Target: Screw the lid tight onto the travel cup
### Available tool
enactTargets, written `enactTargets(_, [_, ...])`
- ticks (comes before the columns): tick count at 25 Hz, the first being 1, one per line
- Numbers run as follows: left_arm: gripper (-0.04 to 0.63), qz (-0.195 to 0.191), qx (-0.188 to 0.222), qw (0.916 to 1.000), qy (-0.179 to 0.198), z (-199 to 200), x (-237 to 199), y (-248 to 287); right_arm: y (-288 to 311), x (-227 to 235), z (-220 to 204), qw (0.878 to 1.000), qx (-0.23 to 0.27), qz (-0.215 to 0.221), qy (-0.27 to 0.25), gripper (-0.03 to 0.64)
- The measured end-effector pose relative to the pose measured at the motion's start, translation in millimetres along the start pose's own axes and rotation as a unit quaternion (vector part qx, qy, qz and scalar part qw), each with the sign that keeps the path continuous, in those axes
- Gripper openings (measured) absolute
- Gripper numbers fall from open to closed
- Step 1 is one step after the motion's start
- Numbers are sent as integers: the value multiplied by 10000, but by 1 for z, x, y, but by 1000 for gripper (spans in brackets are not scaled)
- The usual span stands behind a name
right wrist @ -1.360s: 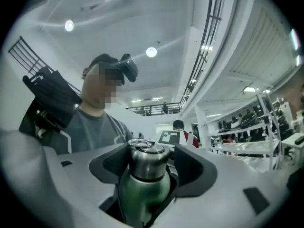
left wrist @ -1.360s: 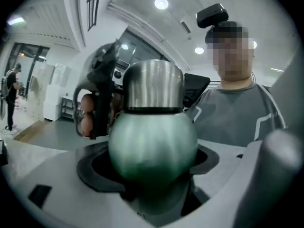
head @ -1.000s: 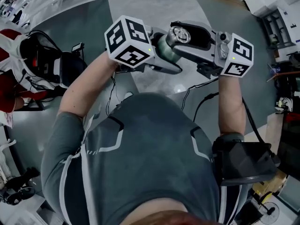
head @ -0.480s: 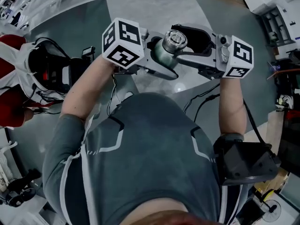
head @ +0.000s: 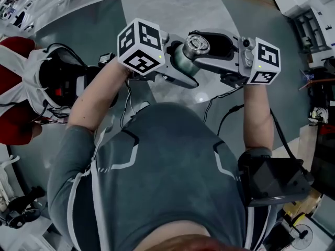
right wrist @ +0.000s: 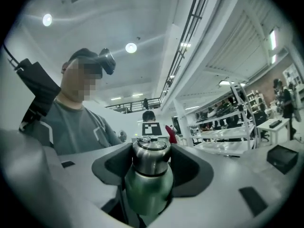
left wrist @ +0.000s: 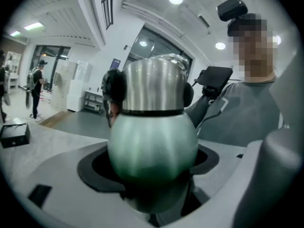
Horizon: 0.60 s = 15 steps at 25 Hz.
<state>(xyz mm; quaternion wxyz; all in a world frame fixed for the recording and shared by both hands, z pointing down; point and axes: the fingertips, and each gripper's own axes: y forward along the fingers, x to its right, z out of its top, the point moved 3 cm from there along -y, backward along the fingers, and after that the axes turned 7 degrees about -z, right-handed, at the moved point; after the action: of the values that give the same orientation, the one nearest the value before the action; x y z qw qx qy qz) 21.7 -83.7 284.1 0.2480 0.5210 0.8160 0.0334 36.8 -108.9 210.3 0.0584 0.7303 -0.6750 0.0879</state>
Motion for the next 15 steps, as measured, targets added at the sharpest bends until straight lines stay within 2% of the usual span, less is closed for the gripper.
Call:
enactTargets(4, [399, 714, -274, 9970, -112, -19, -24, -2, 4, 15, -19, 9963, -262, -824, 2, 264])
enactTargets(6, [399, 898, -284, 9954, -165, -21, -27, -2, 2, 17, -21, 9942, -306, -1029, 49, 264])
enactTargets(11, [399, 891, -175, 9958, -98, -16, -28, -3, -1, 17, -16, 9940, -415, -1010, -35, 265])
enactTargets(15, [399, 1051, 35, 9945, -20, -15, -42, -12, -12, 31, -11, 9927, -369, -1124, -240, 284])
